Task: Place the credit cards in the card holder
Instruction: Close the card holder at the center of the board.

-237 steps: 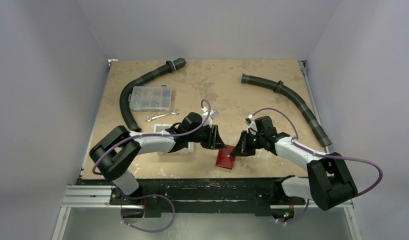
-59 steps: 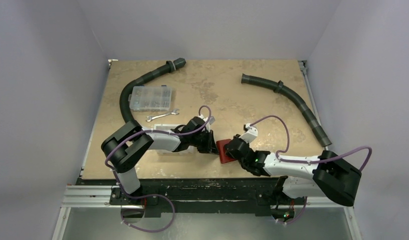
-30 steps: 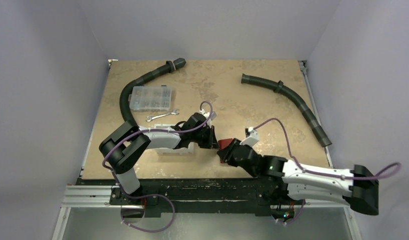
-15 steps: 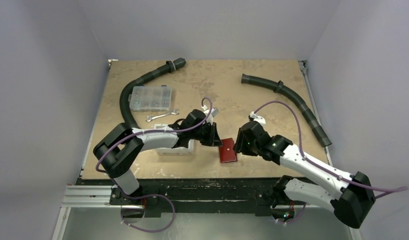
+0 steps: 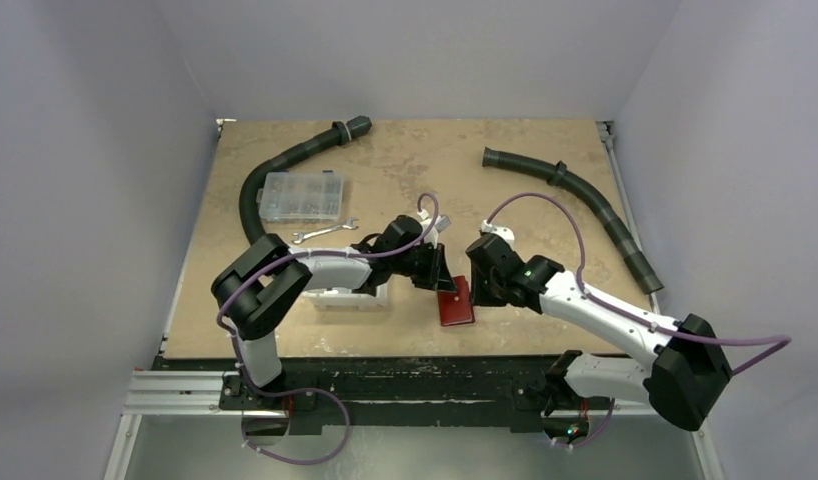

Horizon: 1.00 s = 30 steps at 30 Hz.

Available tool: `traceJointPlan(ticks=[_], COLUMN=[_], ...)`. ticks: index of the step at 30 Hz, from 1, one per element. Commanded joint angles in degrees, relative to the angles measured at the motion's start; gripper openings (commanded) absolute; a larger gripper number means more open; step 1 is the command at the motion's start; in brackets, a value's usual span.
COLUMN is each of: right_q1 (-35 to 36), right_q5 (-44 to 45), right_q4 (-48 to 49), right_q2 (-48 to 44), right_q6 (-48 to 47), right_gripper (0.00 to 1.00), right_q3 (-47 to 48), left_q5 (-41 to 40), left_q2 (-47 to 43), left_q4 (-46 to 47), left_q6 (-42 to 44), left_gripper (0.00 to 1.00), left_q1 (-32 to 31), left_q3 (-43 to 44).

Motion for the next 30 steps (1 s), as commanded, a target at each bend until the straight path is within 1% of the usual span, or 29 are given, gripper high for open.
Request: traceJointPlan(ticks=[1, 5, 8, 10, 15, 24, 28, 30], right_q1=[-0.54, -0.77, -1.2, -1.34, -2.01, -2.72, -3.02, -3.09], right_q5=[2.62, 4.94, 5.23, 5.32, 4.92, 5.13, 4.76, 4.36], right_q4=[-0.62, -1.27, -0.35, 0.27, 2.09, 3.05, 3.31, 3.35], right_q2=[2.05, 3.36, 3.8, 4.11, 5.14, 6.52, 6.98, 7.2], right_q6=[-1.66, -1.69, -2.35, -2.68, -3.55, -4.95, -5.32, -5.6], right_gripper=[0.33, 0.32, 0.23, 0.19, 0.15, 0.18, 0.26, 0.27], right_q3=[2.3, 3.0, 2.73, 2.65, 2.53, 3.46, 3.86, 4.04], left_q5=[1.84, 1.89, 2.19, 2.28, 2.28, 2.44, 2.5, 2.46], left_q2=[1.13, 2.11, 2.64, 2.69, 2.84, 3.04, 3.04, 3.12], left_q4=[3.62, 4.11, 4.53, 4.6, 4.5, 4.8, 4.82, 4.81], left_q6=[0.35, 0.49, 0.33, 0.43, 0.58, 0.54, 0.63, 0.62], left_gripper=[0.0, 0.0, 0.0, 0.0, 0.0, 0.0, 0.0, 0.0], left_q1=[-0.39, -0.4, -0.4, -0.4, -0.44, -0.39, -0.41, -0.39], left_q3=[1.62, 1.34, 1.36, 1.33, 1.25, 1.01, 0.91, 1.03])
